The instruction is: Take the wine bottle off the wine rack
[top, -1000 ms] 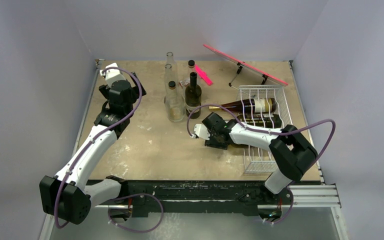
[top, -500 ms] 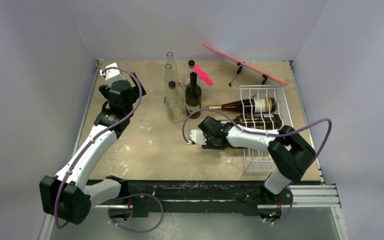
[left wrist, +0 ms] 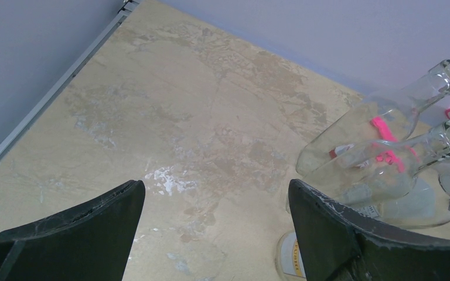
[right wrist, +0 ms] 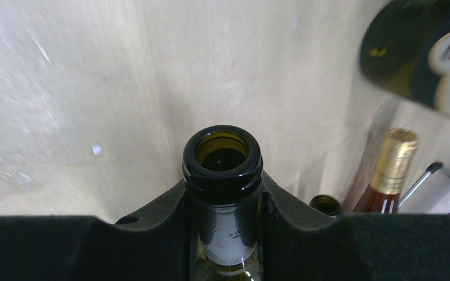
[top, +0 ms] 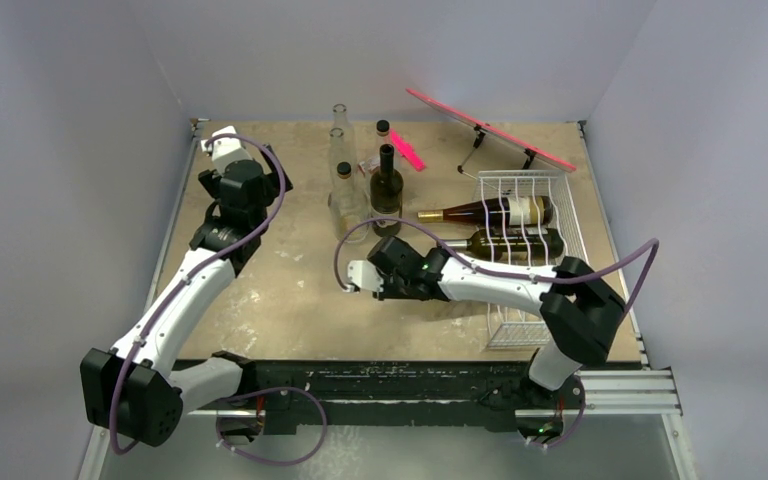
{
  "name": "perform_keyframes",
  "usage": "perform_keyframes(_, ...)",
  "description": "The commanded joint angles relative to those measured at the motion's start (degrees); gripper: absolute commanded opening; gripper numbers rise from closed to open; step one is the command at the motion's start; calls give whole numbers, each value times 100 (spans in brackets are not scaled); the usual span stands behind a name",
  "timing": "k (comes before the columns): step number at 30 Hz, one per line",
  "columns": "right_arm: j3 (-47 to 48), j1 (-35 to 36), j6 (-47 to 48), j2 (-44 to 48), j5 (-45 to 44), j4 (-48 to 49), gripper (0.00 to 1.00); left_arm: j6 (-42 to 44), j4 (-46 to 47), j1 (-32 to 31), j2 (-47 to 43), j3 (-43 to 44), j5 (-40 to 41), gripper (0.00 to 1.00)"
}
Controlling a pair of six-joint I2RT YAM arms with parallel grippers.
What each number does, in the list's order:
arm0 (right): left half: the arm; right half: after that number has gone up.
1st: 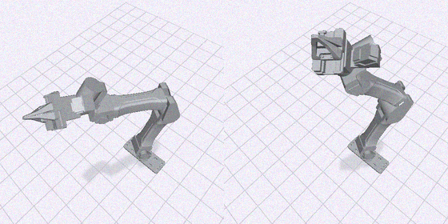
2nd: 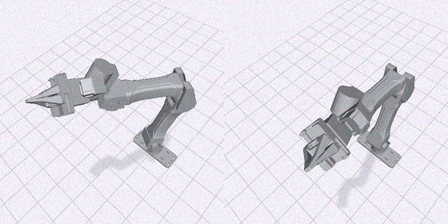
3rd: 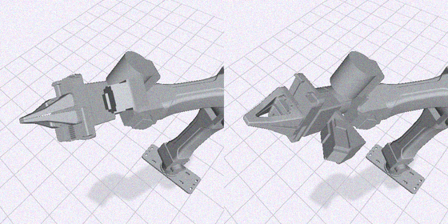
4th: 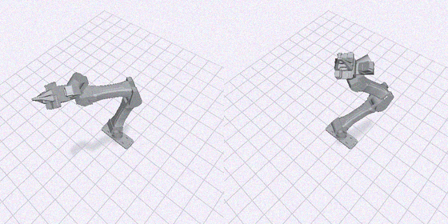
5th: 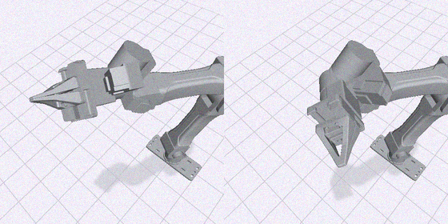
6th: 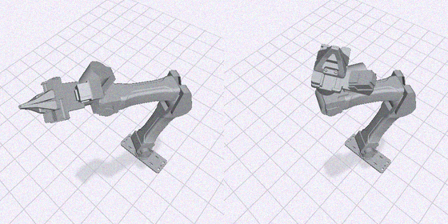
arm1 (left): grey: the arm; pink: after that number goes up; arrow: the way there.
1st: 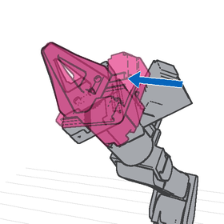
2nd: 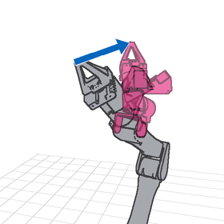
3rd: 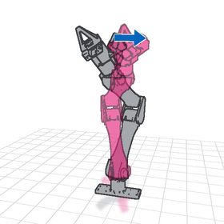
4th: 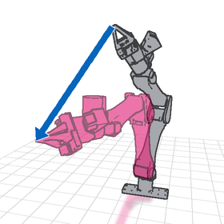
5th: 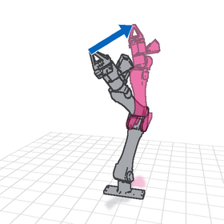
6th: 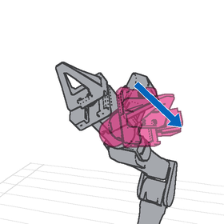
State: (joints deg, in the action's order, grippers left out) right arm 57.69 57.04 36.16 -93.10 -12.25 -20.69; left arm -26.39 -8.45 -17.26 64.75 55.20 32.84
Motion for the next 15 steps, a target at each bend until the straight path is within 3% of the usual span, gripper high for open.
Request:
perform_keyframes(1,688,235,-496,249,242,27,0,46,159,35,39,218,91,92)
perform_keyframes(7,1119,339,-640,568,1058,51,0,59,150,37,49,229,98,92)
perform_keyframes(15,982,337,-922,1413,2393,1348,0,65,123,33,73,242,143,92)
